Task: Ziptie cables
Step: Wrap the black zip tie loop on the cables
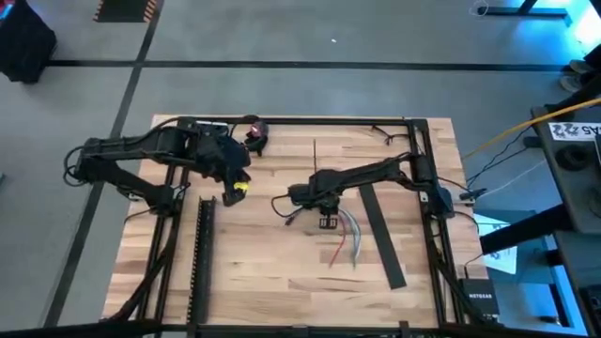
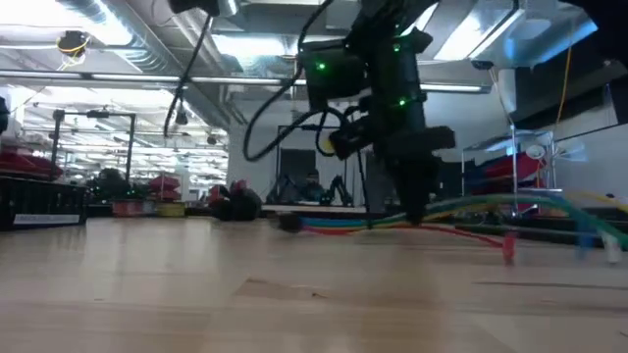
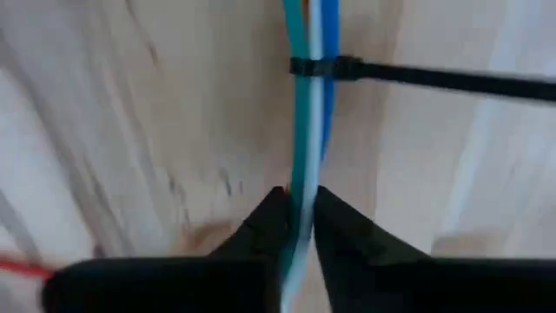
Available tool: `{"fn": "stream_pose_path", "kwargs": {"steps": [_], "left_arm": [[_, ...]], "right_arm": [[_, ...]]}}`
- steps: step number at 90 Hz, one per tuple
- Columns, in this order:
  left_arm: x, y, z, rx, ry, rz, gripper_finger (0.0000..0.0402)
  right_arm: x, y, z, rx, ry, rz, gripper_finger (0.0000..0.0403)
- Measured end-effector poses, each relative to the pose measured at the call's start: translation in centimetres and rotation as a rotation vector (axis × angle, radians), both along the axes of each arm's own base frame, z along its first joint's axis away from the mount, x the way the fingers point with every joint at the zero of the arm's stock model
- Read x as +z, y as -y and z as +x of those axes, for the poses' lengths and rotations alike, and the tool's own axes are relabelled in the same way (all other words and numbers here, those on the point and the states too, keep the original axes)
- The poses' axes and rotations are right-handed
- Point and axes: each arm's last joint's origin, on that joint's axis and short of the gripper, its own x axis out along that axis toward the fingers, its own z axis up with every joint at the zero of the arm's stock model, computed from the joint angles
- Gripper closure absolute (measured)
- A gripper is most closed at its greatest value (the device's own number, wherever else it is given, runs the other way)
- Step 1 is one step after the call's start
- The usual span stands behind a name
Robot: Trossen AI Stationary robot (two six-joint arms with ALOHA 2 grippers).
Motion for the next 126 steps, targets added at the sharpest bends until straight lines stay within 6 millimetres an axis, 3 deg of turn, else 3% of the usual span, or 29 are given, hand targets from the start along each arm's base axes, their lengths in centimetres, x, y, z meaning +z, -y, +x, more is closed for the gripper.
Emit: {"fn": "stream_pose_path", "kwargs": {"steps": [25,38,49,65,86,99,115,126], "left_arm": [[0.1,0.1,0.1,0.046,0.025,0.003,0.0401],[0.3,0.4,0.4,0.027,0.058,0.005,0.0401],[0.4,0.7,0.5,0.018,0.075,0.008,0.0401],[-1.6,1.4,1.6,-0.006,0.094,0.017,0.0401],[-6.3,2.4,2.2,-0.048,0.03,0.021,0.0401],[-8.9,2.9,2.2,-0.084,-0.011,0.039,0.0401],[-10.1,2.9,2.3,-0.083,0.059,0.034,0.0401],[-10.0,2.8,2.2,-0.058,0.093,0.017,0.0401]], "right_arm": [[4.0,0.0,-2.2,0.112,-0.049,0.03,0.0203],[6.4,-0.2,-0.9,0.239,0.236,0.08,0.0179],[6.5,-0.3,1.4,0.262,0.454,0.067,0.0179],[4.3,-0.4,4.1,0.336,0.6,0.084,0.0195],[-1.5,-0.3,4.6,0.337,0.41,0.082,0.0234],[-2.4,-0.2,4.6,0.328,0.374,0.066,0.0281],[-2.0,-0.3,4.5,0.277,0.377,0.082,0.0382],[-1.1,-0.3,4.0,0.216,0.365,0.08,0.0383]]}}
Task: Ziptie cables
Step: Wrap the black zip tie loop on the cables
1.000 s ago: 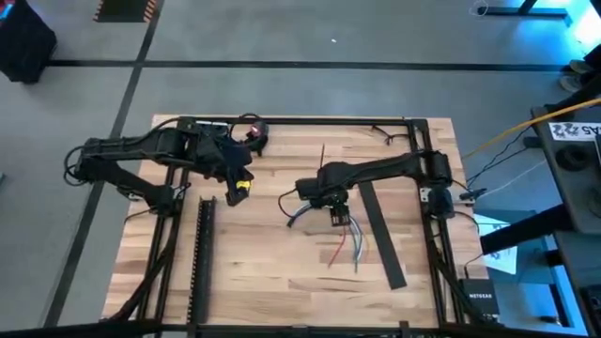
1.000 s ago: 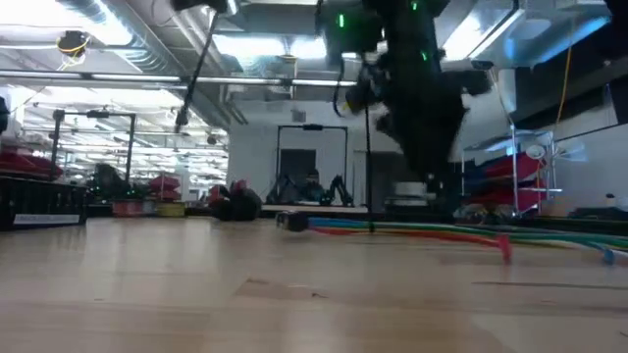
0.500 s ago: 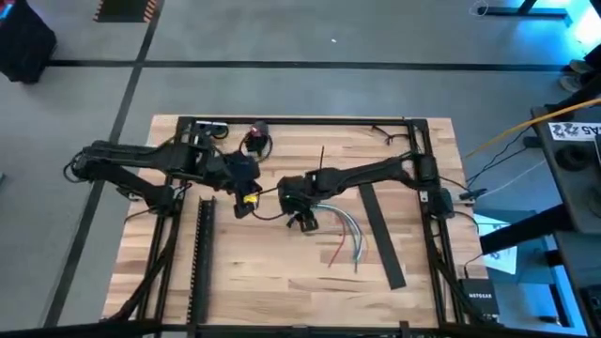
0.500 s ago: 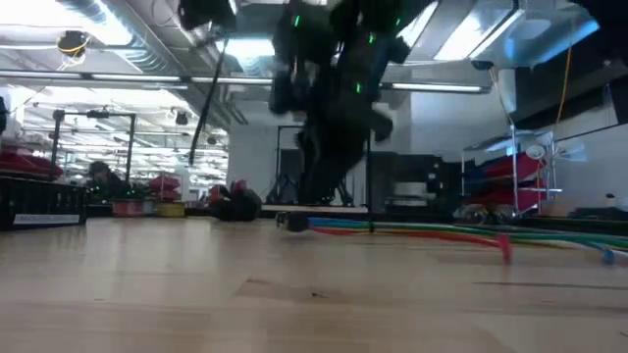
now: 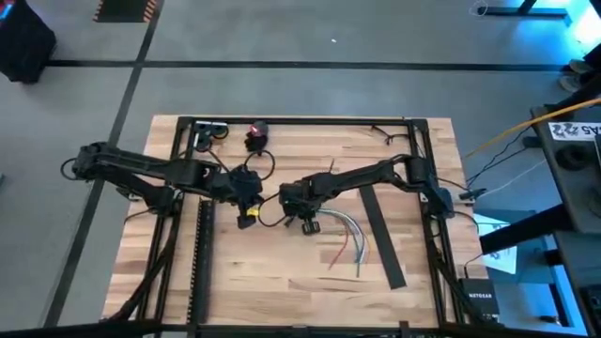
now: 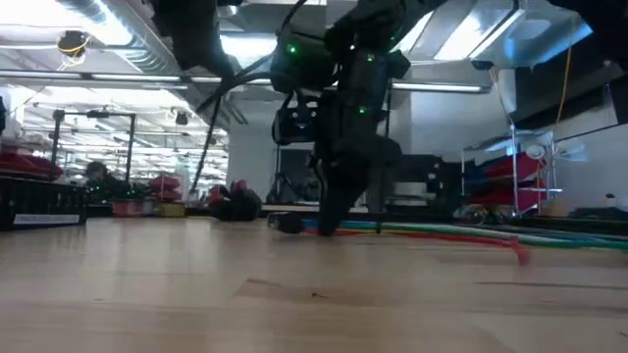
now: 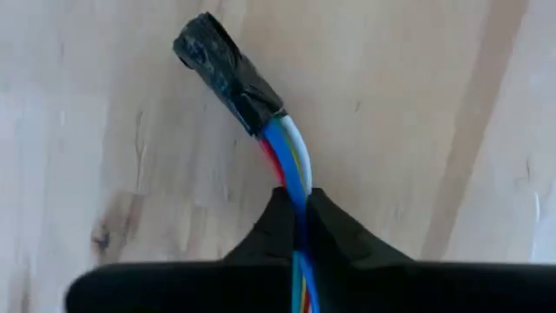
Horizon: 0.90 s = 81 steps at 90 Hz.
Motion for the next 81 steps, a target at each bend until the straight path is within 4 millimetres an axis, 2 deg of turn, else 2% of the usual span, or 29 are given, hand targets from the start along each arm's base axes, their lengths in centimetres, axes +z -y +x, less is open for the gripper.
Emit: {"fn": "stream_pose_path", "kwargs": {"steps": [22,33,54,65,81], "left_arm": [[1.0,0.1,0.1,0.043,0.106,-0.018,0.0401],[1.3,0.2,0.8,0.064,0.174,-0.01,0.0401],[1.7,0.5,1.2,0.078,0.237,0.02,0.0401],[1.7,0.9,0.6,0.099,0.207,-0.016,0.0401],[4.2,0.7,-1.6,0.151,0.236,-0.05,0.0401]], "right_arm": [[4.2,1.5,-0.9,-0.099,0.081,-0.093,0.0398],[4.7,2.7,-0.9,-0.158,0.113,-0.102,0.0396],[5.0,2.7,-0.7,-0.168,0.139,-0.144,0.0398],[6.0,3.0,-1.5,-0.151,0.111,-0.158,0.0398],[7.2,3.4,-2.9,-0.147,0.049,-0.152,0.0399]]}}
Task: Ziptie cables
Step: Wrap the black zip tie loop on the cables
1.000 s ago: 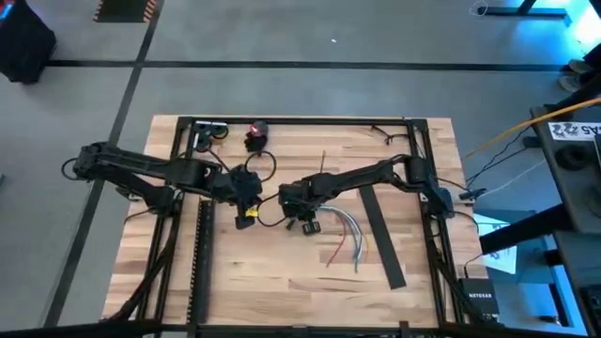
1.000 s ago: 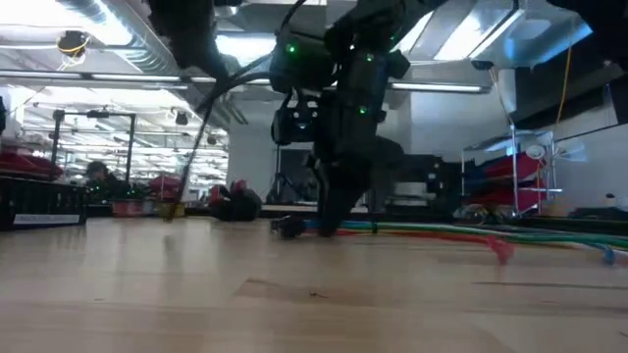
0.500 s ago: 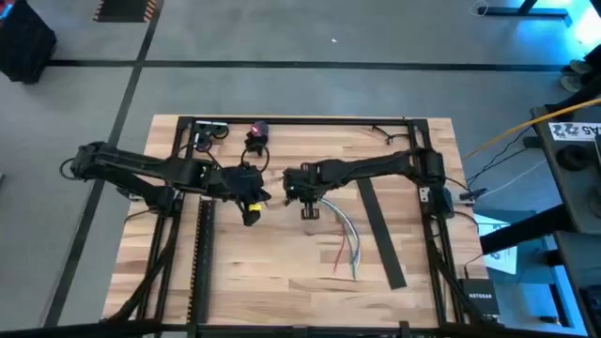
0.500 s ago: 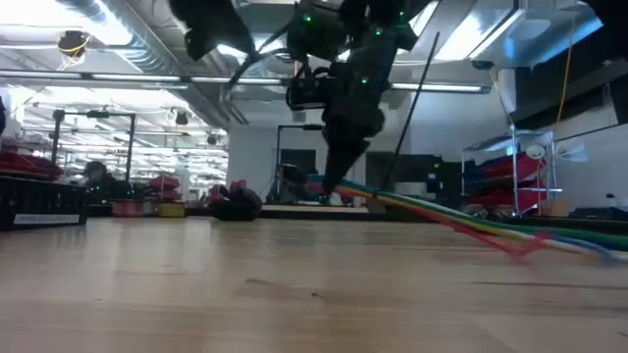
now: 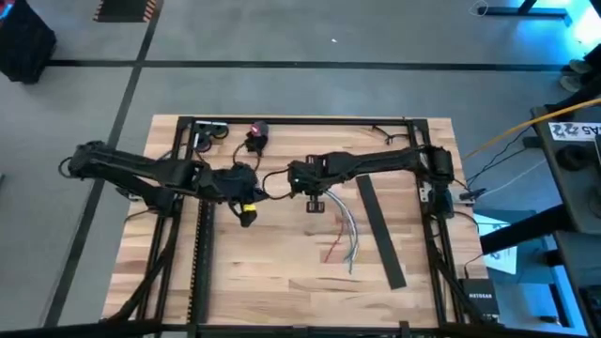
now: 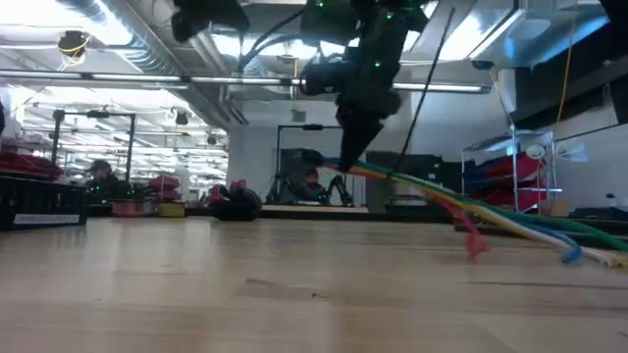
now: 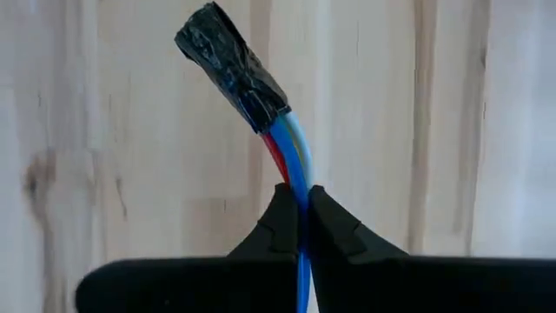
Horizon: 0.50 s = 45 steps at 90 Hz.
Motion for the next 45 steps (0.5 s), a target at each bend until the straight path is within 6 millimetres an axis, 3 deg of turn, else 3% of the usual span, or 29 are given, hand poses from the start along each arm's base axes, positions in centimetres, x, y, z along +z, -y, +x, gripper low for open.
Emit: {"fn": "stream_pose_path", "kwargs": {"steps": [19,29,45], "left_arm": [[2.6,-0.7,-2.8,0.024,0.115,0.022,0.0401],[2.7,-0.9,-3.8,0.022,0.086,0.03,0.0401],[2.4,-0.7,-3.8,-0.008,0.1,0.057,0.0401]], "right_arm": [[1.6,-0.1,-0.9,0.005,0.01,0.014,0.0399],[3.3,0.1,-1.5,-0.016,0.057,0.006,0.04],[6.4,1.0,-2.2,-0.064,0.211,-0.021,0.04]]}}
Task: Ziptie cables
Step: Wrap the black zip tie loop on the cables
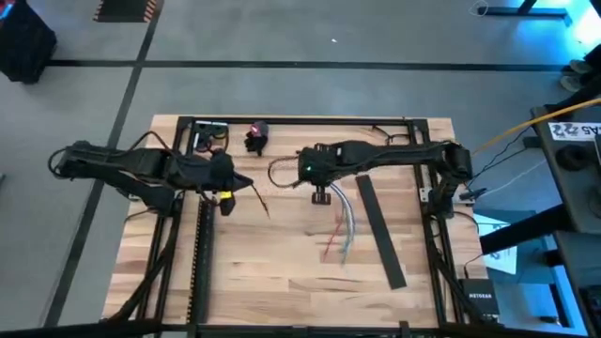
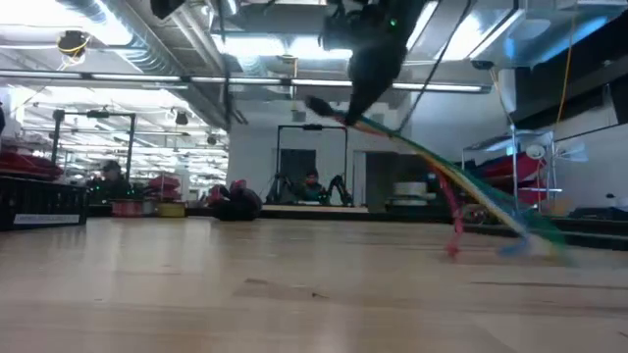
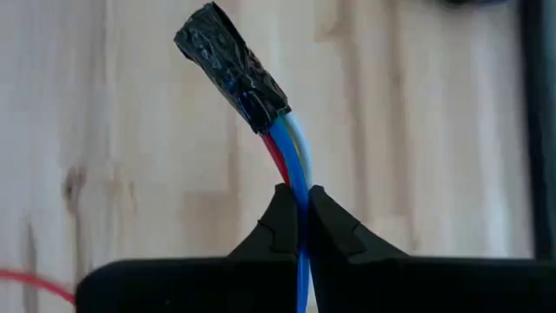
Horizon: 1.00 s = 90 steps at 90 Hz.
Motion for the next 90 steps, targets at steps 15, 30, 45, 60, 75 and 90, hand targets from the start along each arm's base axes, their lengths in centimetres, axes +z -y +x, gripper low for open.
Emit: {"fn": "stream_pose_path", "kwargs": {"steps": [15,30,45,60,75,90], "left_arm": [[-0.1,0.1,0.9,-0.019,0.07,0.026,0.0401],[0.2,0.2,1.2,-0.032,0.121,0.051,0.0401],[0.2,-0.2,1.4,0.006,0.117,0.074,0.0401],[0.3,-0.6,1.5,0.027,0.13,0.087,0.0401],[0.4,-0.6,1.5,0.028,0.136,0.105,0.0401],[0.5,-0.7,1.5,0.035,0.143,0.104,0.0401]], "right_arm": [[1.1,0.1,0.7,-0.004,0.126,-0.013,0.04],[0.8,0.1,1.5,-0.009,0.176,-0.013,0.04],[0.5,0.1,1.8,-0.004,0.175,0.002,0.04],[-0.2,-0.2,2.2,0.005,0.171,0.01,0.04],[-0.7,-0.2,2.4,0.002,0.157,0.019,0.04],[-0.5,0.0,2.6,-0.002,0.182,0.015,0.04]]}}
